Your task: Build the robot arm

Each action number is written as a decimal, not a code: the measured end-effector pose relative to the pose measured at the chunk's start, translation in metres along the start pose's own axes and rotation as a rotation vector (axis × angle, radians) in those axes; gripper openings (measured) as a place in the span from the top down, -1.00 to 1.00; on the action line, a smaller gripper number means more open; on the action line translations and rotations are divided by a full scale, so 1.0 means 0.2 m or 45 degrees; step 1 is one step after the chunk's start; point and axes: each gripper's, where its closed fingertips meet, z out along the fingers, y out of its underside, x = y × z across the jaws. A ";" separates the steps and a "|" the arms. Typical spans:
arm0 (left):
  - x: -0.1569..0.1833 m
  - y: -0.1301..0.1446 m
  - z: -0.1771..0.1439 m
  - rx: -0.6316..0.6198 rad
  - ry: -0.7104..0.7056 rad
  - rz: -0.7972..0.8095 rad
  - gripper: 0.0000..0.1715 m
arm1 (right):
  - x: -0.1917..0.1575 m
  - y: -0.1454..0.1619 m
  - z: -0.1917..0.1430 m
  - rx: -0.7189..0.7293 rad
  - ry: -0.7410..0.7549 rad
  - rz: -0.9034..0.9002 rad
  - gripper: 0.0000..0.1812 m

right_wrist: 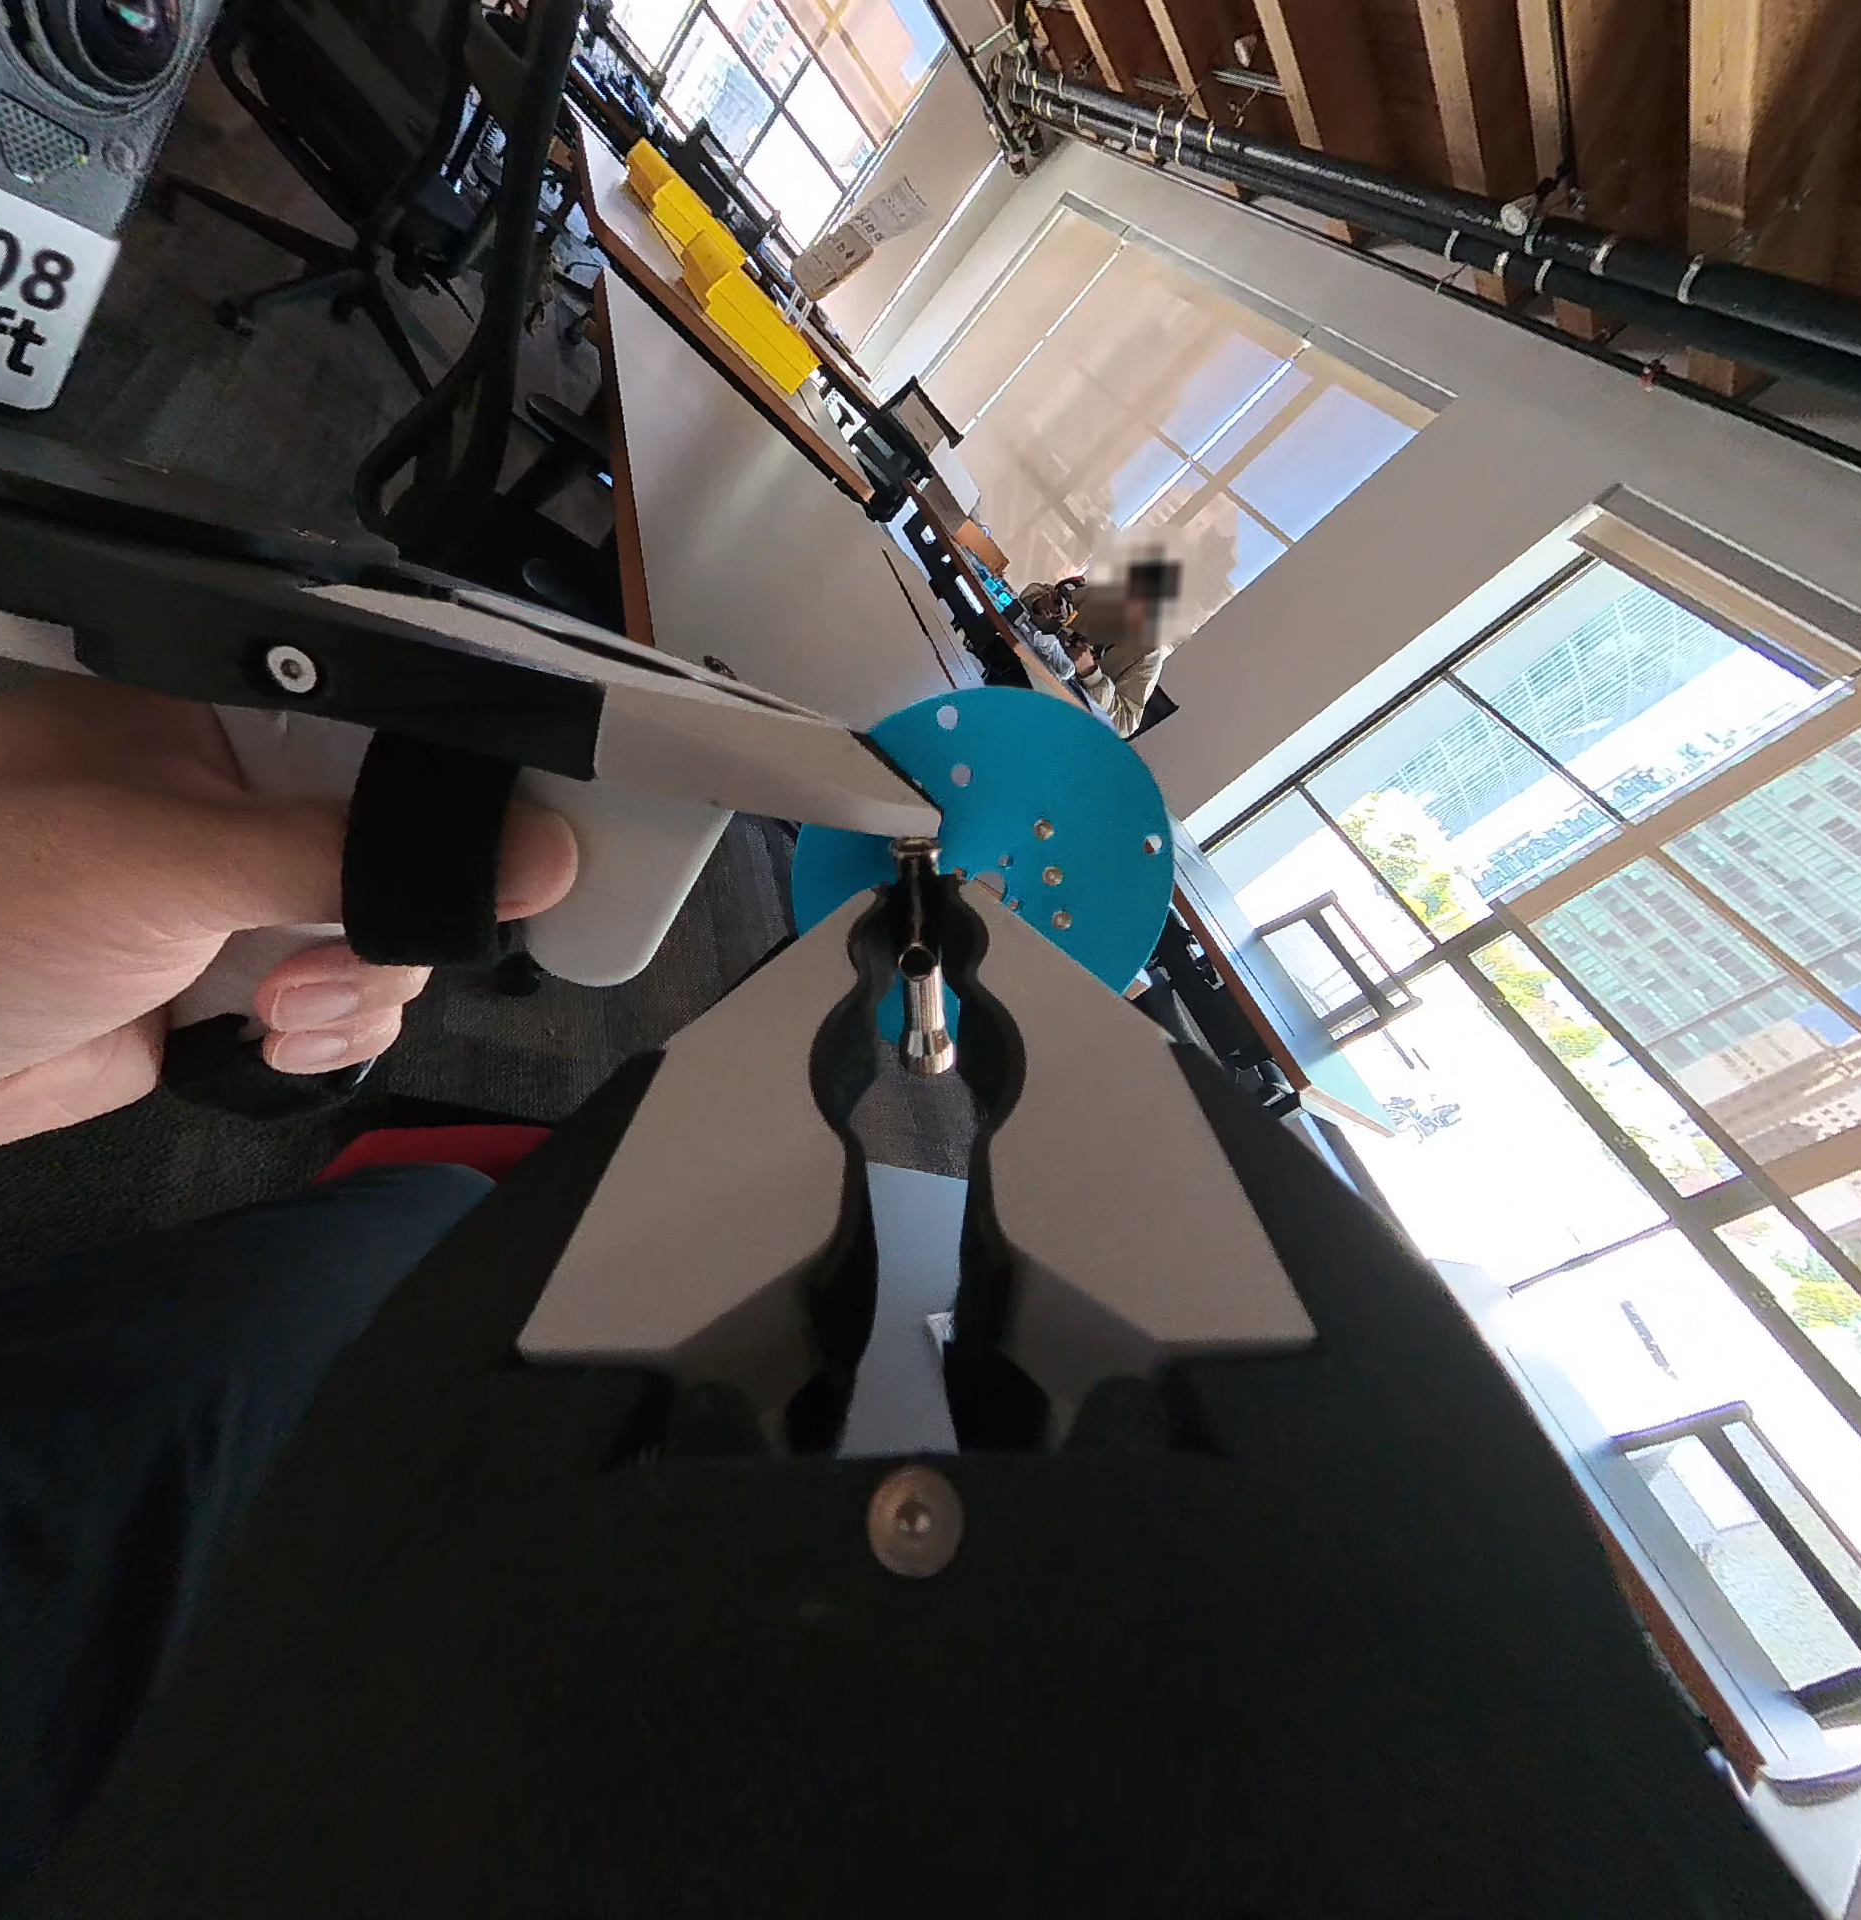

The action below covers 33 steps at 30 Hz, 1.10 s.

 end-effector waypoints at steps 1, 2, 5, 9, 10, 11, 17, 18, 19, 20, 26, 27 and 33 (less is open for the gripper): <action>0.00 0.00 0.00 -0.004 -0.003 -0.007 0.97 | 0.00 0.00 0.00 0.000 0.003 -0.012 0.93; 0.00 0.01 0.00 -0.008 -0.003 -0.013 0.97 | 0.00 0.00 0.01 -0.002 0.001 -0.023 0.93; 0.00 0.01 0.00 -0.005 0.001 -0.032 0.97 | 0.00 0.00 0.01 0.014 0.021 -0.074 0.93; 0.01 0.00 0.00 -0.001 0.008 -0.004 0.97 | -0.01 -0.01 0.02 0.025 0.029 -0.146 0.93; 0.01 0.00 0.00 0.000 0.013 0.005 0.97 | -0.01 -0.01 0.02 0.026 0.038 -0.162 0.93; 0.02 0.00 0.00 0.001 0.013 0.015 0.97 | -0.01 -0.01 0.02 0.031 0.049 -0.179 0.93; 0.03 -0.01 -0.01 0.012 0.024 0.033 0.97 | -0.01 -0.01 0.02 0.021 0.047 -0.205 0.93; 0.03 -0.01 -0.01 0.014 0.028 0.030 0.97 | -0.01 -0.02 0.02 0.024 0.046 -0.202 0.94; 0.03 -0.01 -0.01 0.019 0.031 0.029 0.97 | -0.02 -0.02 0.02 0.031 0.045 -0.198 0.93; 0.03 -0.01 -0.01 0.021 0.032 0.030 0.97 | -0.02 -0.02 0.02 0.036 0.045 -0.192 0.93; 0.04 0.00 -0.02 0.024 0.054 -0.016 0.97 | -0.02 -0.01 0.01 0.064 0.050 -0.183 0.93; 0.03 0.00 -0.02 0.023 0.050 -0.017 0.97 | -0.02 -0.01 0.02 0.064 0.056 -0.193 0.93; 0.04 0.00 -0.01 0.029 0.041 0.009 0.97 | -0.02 0.00 0.02 0.006 0.111 -0.307 0.93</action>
